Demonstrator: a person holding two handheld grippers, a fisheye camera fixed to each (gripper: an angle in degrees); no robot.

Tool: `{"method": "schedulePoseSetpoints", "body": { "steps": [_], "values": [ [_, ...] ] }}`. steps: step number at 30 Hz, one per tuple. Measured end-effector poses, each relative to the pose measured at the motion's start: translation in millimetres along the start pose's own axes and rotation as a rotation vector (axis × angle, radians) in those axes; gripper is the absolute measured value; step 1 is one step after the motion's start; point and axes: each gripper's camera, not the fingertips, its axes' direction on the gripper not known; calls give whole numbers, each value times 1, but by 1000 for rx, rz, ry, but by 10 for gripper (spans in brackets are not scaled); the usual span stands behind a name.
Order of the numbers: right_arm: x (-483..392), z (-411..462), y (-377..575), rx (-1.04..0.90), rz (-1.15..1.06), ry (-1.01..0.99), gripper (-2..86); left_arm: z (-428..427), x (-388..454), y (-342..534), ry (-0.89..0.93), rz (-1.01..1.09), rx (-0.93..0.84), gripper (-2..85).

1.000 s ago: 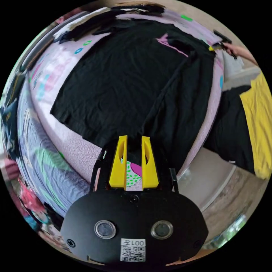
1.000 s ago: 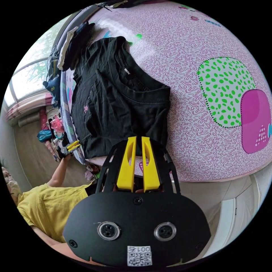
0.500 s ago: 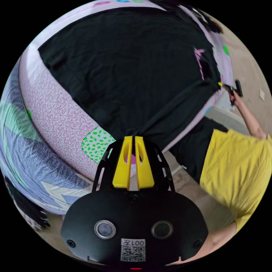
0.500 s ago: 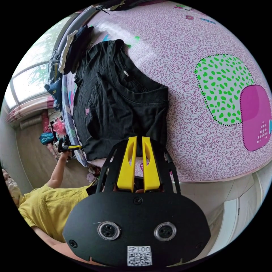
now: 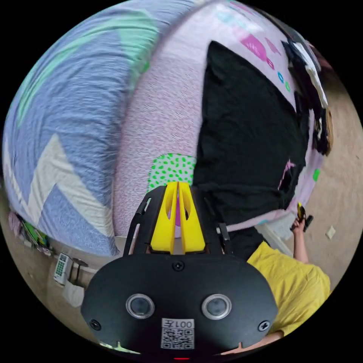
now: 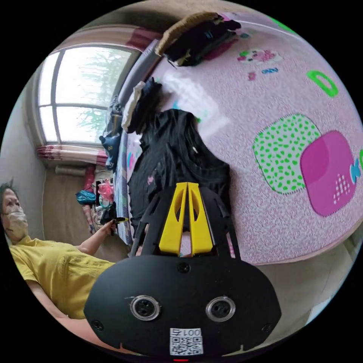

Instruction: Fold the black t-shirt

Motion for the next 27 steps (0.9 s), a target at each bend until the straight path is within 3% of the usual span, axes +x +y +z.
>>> {"method": "schedulePoseSetpoints", "body": {
  "steps": [3, 6, 10, 14, 17, 21, 25, 27],
  "values": [
    [-16, 13, -16, -9, -102, -70, 5, 0, 7, 21, -3, -10, 179, -12],
    [-38, 49, -40, -82, -242, -142, 5, 19, 63, 40, 126, 207, 302, -12],
    [-66, 125, -64, -298, -405, -99, 4, 87, 139, 73, 183, 502, 272, -12],
    [-77, 175, -72, -396, -512, -53, 4, 134, 143, 101, 187, 513, 256, -12],
    [-77, 173, -65, -360, -533, -125, 4, 147, 110, 131, 168, 415, 347, -13],
    [-96, 182, -36, -407, -625, -181, 5, 164, 38, 194, 153, 123, 511, -13],
    [-160, 246, -2, -595, -867, -317, 8, 190, -15, 264, 238, -186, 650, -11],
    [-200, 281, 10, -663, -1005, -361, 10, 199, -24, 282, 231, -205, 686, -8]
  ]
}}
